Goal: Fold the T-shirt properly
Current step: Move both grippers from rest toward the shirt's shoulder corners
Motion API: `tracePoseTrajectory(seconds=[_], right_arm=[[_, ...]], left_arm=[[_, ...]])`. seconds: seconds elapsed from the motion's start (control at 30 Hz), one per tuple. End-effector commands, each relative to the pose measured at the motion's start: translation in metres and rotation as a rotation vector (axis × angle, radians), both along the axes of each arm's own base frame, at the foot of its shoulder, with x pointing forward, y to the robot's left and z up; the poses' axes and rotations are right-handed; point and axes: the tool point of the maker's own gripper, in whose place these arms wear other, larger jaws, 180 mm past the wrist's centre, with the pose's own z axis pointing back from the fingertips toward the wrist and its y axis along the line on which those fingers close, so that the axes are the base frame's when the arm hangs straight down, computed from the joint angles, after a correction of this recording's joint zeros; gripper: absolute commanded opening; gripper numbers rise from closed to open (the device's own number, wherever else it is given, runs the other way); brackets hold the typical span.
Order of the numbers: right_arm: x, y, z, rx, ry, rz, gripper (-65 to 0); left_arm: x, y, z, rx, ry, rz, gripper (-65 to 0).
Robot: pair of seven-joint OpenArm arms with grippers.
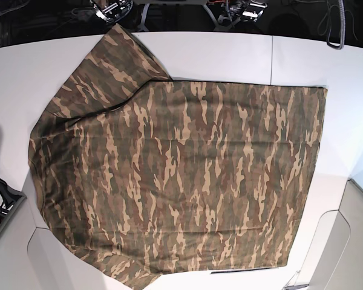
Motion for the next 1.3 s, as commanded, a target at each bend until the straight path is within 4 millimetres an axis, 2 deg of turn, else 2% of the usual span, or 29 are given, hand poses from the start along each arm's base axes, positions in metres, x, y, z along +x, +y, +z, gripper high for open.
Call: tracePoseTrajectory(seconds=[0.0,0.3,0.4,0.77,0.87,1.07,1.13,1.27], right_arm=[[0.007,0.006,0.002,0.025,-0.017,0.001,-65.0],[0.007,0.006,0.002,0.025,-0.017,-0.001,-65.0],[0.007,0.006,0.002,0.024,-0.017,0.000,-60.3],[0.005,0.006,0.002,0.024,-0.014,0.001,-60.3],[-0.005,0.006,0.001,0.025,0.001,0.000,-60.3],[-0.034,0.004,0.000,0.022,0.047,-0.001,-60.3],[-0.045,0.001,-0.001,0.016,0.063,0.000,-60.3],[-0.065,-0.015,-0.002,-0.006,0.090,0.003,-60.2]], left_arm=[[0.004,-0.004,0.001,-0.017,-0.012,0.000,-56.6],[0.003,-0.004,0.001,-0.015,-0.006,-0.002,-56.6],[0.003,-0.003,0.001,-0.014,-0.005,-0.003,-56.6],[-0.005,-0.001,0.001,-0.006,0.037,-0.017,-56.6],[-0.008,-0.001,0.001,-0.011,0.039,-0.066,-56.6],[-0.025,-0.014,0.010,-0.143,0.071,-0.140,-56.6],[-0.033,-0.014,0.011,-0.154,0.081,-0.132,-56.6],[-0.049,0.000,0.013,-0.139,0.080,-0.109,-56.6]])
